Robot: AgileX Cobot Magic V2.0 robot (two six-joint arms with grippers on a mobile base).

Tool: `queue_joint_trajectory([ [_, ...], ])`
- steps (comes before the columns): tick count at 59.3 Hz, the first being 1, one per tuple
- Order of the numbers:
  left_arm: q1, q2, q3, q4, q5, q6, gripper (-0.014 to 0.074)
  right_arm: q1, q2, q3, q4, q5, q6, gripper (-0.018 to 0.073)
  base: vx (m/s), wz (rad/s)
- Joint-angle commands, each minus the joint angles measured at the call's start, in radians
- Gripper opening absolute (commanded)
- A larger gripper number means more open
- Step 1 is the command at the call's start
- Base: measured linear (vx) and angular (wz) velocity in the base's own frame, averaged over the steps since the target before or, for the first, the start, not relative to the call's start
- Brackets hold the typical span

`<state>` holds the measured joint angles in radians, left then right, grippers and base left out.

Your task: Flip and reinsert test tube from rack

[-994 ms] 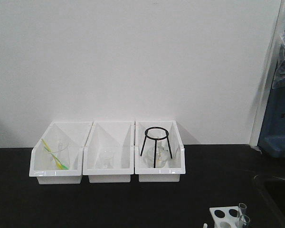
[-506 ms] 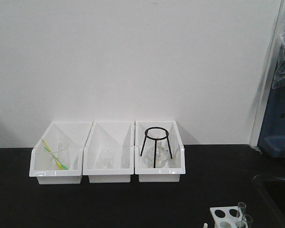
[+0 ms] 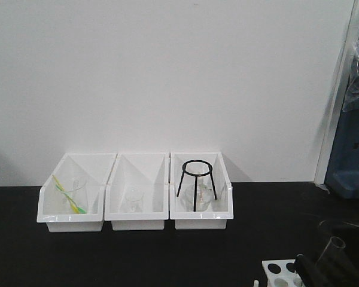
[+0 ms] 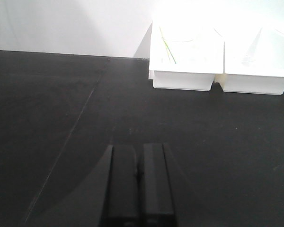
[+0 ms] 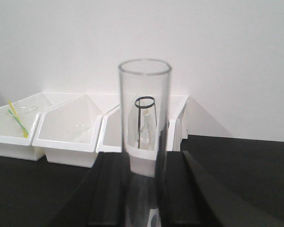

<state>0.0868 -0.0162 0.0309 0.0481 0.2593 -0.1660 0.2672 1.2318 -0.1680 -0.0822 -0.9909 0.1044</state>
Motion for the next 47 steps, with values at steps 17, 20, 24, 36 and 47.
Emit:
queue_joint_trajectory([
  [17, -0.007, -0.011, 0.002, -0.005, -0.079, 0.0, -0.0006, -0.002, -0.309, -0.294, -0.017, 0.546, -0.014, -0.0012, 0.0, 0.0],
  [20, -0.007, -0.011, 0.002, -0.005, -0.079, 0.0, -0.0006, -0.002, -0.328, -0.322, -0.019, 0.587, -0.021, -0.0012, 0.0, 0.0],
  [24, -0.007, -0.011, 0.002, -0.005, -0.079, 0.0, -0.0006, -0.002, -0.344, -0.349, -0.033, 0.626, -0.056, -0.0012, 0.0, 0.0],
  [36, -0.007, -0.011, 0.002, -0.005, -0.079, 0.0, -0.0006, -0.002, -0.356, -0.387, -0.384, 0.829, -0.456, -0.0012, 0.0, 0.0],
  [47, -0.007, -0.011, 0.002, -0.005, -0.079, 0.0, -0.0006, -0.002, -0.356, -0.387, -0.676, 1.068, -0.693, -0.0012, 0.0, 0.0],
])
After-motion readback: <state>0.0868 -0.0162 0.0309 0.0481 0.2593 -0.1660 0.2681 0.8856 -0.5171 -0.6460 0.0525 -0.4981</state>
